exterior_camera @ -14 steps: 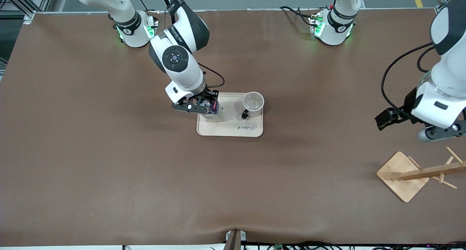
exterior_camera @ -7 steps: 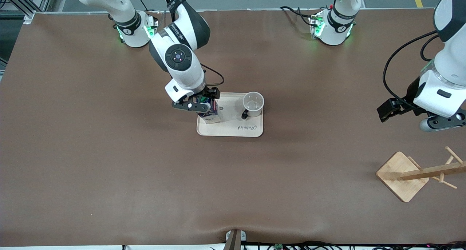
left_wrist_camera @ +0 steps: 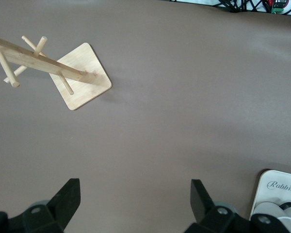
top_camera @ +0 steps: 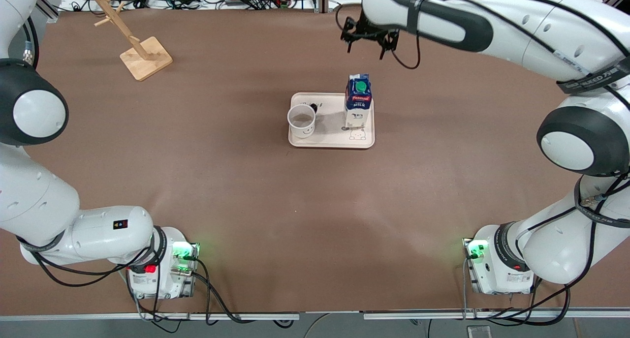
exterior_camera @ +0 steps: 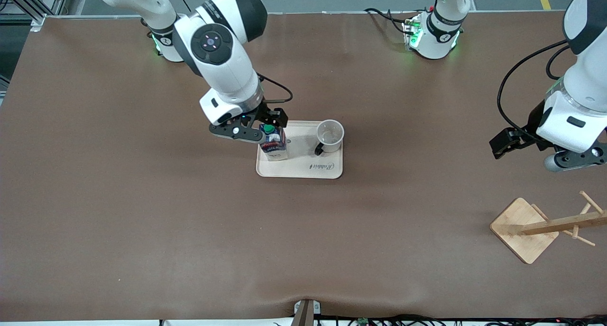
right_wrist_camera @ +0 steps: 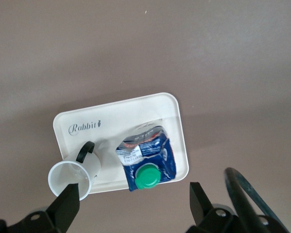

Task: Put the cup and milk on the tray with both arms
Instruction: 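Lower the blue milk carton onto the tray beside the mug with the right gripper, then open the right gripper and withdraw it from the milk carton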

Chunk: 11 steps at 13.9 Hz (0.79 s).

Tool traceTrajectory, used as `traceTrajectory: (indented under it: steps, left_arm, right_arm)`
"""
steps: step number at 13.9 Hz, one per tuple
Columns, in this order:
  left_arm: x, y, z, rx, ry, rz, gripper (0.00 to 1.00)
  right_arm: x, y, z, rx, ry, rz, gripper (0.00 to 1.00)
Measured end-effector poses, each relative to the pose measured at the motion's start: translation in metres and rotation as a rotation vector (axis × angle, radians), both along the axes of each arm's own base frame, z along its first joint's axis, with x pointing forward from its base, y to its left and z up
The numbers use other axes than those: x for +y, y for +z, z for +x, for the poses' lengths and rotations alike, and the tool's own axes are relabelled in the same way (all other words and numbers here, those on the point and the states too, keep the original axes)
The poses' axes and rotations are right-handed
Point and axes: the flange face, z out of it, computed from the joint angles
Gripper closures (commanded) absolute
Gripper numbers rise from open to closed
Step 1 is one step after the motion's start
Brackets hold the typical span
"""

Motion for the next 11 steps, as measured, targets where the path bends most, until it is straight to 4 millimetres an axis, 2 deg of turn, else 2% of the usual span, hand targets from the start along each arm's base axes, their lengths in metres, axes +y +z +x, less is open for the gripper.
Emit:
traceTrajectory:
  steps: [3, 4, 6, 8, 11]
  left_arm:
    - [-0.001, 0.002, -0.001, -0.003, -0.002, 0.0, 0.0]
    - [-0.001, 0.005, -0.003, -0.006, -0.001, 0.001, 0.0]
    - [-0.001, 0.013, -0.009, -0.008, -0.002, 0.007, 0.0]
    - [-0.001, 0.024, -0.016, -0.01, -0.026, 0.012, 0.0]
    - [0.014, 0.037, -0.025, -0.004, -0.037, -0.052, 0.0]
  right_arm:
    - [-0.03, 0.021, 0.012, 0.04, -0.063, -0.036, 0.0]
    - [-0.051, 0.033, 0.02, 0.043, -0.095, -0.043, 0.0]
    - [-0.105, 0.064, 0.039, 0.023, -0.119, -0.032, 0.0]
    - [-0.154, 0.093, 0.046, 0.003, -0.087, -0.015, 0.0]
    - [-0.201, 0.12, 0.045, -0.017, -0.042, -0.008, 0.0]
